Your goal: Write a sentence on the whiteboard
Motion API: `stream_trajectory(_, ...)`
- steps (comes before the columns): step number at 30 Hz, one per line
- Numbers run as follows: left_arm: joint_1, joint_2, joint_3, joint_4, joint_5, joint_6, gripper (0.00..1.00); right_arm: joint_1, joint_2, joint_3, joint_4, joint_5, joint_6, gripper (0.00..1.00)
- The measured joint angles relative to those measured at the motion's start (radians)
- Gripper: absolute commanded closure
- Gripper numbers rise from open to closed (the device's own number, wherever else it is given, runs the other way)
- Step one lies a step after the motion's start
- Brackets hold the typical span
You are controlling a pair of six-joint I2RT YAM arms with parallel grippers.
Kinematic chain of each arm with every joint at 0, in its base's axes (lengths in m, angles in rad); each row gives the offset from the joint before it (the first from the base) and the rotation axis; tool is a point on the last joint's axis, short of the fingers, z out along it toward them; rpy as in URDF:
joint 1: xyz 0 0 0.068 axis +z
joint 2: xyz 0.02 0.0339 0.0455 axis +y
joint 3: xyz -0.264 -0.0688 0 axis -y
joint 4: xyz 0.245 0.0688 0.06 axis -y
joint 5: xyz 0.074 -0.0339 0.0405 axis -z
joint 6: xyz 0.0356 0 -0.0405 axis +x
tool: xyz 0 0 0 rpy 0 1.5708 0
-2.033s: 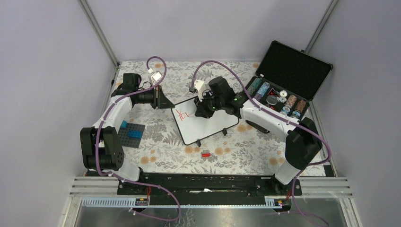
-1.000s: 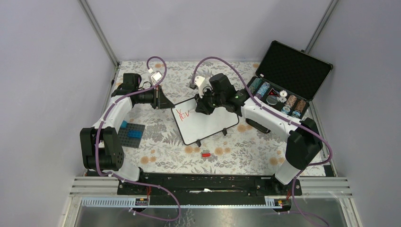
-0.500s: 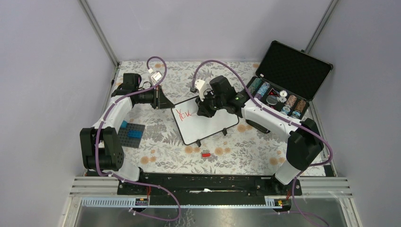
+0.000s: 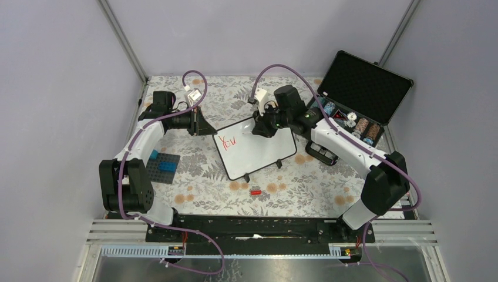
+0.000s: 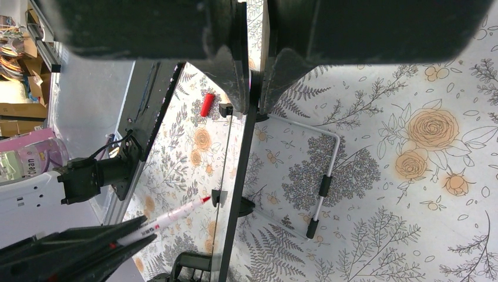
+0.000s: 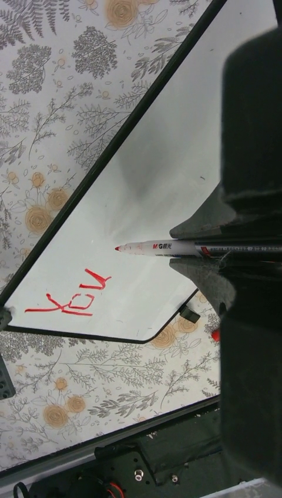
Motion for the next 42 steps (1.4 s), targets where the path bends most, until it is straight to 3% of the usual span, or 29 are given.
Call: stream_trajectory(42,-0.010,-0.009,-0.005,0.009,-0.014,0.005,1.00,0.019,0.050,0.029,0.072,0.005,0.063,1.00)
